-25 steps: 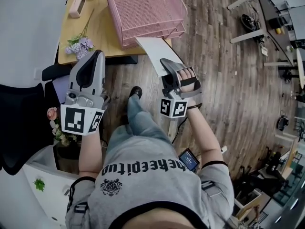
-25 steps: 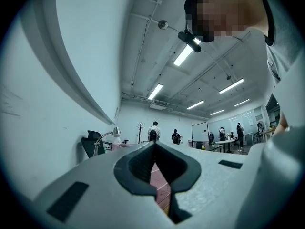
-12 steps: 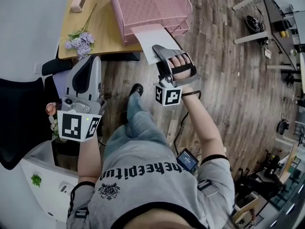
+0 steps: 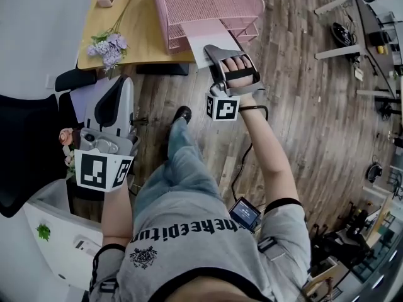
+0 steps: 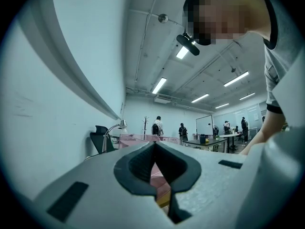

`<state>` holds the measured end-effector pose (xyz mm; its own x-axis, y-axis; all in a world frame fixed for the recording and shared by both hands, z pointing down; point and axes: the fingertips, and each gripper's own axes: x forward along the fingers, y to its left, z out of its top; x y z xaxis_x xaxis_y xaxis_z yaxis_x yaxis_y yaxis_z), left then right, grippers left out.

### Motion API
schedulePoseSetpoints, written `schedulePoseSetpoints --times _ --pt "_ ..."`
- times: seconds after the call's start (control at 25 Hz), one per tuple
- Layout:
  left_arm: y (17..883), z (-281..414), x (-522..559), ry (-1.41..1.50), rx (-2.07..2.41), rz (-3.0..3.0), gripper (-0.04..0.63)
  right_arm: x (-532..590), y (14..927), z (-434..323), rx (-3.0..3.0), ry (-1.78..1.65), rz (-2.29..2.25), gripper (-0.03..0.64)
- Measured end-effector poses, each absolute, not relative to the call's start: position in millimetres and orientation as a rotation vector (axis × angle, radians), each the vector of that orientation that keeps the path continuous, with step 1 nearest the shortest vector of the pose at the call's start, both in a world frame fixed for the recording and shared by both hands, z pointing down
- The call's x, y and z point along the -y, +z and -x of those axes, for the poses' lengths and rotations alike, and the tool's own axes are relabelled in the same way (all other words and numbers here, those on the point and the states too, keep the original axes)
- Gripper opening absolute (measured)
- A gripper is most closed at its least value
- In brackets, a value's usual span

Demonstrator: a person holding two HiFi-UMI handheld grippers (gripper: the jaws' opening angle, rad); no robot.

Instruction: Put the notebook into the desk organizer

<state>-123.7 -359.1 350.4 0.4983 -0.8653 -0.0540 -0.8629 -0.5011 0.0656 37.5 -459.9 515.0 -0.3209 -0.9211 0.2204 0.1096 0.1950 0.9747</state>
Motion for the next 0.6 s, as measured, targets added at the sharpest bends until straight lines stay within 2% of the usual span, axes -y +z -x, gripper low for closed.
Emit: schedulePoseSetpoints --times 0.6 --pt "382.5 123.9 350.8 -0.020 1.536 -2.677 0.003 493.1 577.4 -33.0 1.533 -1.150 -0.754 0.012"
